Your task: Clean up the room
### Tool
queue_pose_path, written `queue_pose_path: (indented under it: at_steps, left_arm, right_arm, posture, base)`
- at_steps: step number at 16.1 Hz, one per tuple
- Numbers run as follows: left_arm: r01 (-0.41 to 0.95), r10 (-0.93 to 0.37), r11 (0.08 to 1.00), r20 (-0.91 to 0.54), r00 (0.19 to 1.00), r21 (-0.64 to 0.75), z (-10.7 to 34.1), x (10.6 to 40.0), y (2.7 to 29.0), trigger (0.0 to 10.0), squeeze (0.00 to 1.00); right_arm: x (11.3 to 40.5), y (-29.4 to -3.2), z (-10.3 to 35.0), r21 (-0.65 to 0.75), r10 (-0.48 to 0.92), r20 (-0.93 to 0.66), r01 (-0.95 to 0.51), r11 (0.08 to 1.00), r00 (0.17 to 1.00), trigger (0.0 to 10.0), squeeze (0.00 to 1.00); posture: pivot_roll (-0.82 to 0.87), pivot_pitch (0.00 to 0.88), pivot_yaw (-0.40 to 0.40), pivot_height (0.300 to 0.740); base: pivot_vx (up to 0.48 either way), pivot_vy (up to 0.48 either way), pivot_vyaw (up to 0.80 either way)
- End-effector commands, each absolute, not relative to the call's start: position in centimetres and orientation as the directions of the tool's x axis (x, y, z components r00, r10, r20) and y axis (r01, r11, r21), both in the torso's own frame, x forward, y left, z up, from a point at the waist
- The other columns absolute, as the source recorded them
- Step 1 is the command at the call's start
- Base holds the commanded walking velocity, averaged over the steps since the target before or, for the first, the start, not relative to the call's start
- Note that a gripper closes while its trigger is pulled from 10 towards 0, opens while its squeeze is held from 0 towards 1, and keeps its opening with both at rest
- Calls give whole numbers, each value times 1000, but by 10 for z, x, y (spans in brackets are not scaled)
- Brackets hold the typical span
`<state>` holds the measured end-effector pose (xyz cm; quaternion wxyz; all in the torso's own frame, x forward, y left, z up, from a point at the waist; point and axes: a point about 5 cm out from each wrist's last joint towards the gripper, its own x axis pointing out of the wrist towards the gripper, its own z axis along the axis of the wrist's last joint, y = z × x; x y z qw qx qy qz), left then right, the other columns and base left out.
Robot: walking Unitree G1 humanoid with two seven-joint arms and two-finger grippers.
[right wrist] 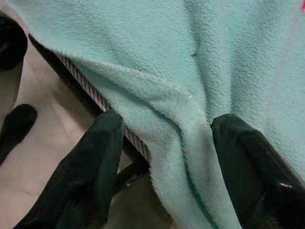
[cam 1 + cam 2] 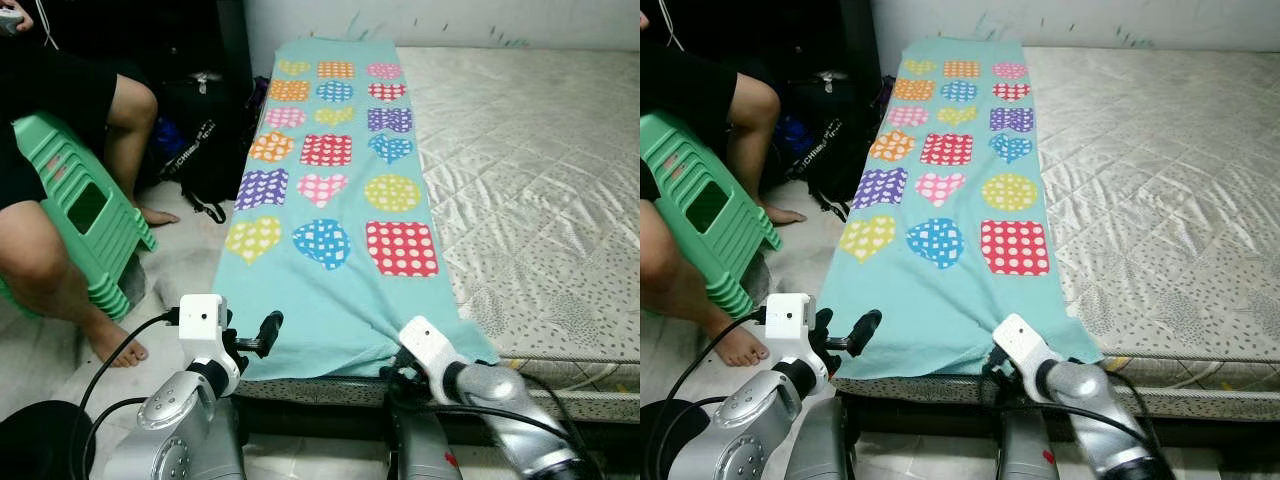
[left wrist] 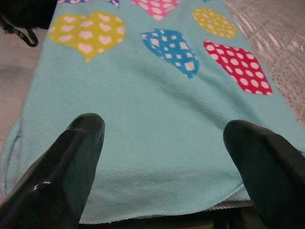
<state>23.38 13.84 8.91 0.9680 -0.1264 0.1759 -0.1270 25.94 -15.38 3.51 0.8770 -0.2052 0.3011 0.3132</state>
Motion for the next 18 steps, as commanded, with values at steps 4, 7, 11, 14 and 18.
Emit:
queue_pose_path:
  at_steps: [4, 7, 11, 14, 18]
  left_arm:
    - [202, -290, 937, -313, 905, -284, 89, 235, 139, 10000, 0]
    - [207, -295, 935, -310, 904, -288, 89, 237, 136, 10000, 0]
    - [208, -296, 934, -305, 905, -289, 89, 238, 135, 10000, 0]
    - [204, -292, 935, -304, 907, -291, 90, 238, 135, 10000, 0]
    - [203, -292, 934, -303, 907, -292, 90, 237, 135, 10000, 0]
  right_arm:
    - [261, -133, 38, -213, 403, -637, -653, 727, 657, 10000, 0]
    - [270, -120, 44, -210, 398, -605, -620, 756, 689, 10000, 0]
    - [278, -101, 43, -229, 387, -575, -596, 770, 721, 10000, 0]
    - [286, -100, 37, -275, 365, -611, -621, 734, 703, 10000, 0]
    - [297, -100, 29, -323, 350, -645, -657, 681, 679, 10000, 0]
  posture:
    - [-39, 23, 6, 569]
    - [-43, 20, 5, 569]
    - [-38, 19, 3, 569]
    - [-35, 20, -2, 569]
    - [-27, 25, -6, 569]
  base:
    - [0, 0, 0]
    - [0, 0, 0]
    - [0, 0, 0]
    - [0, 0, 0]
    - [0, 0, 0]
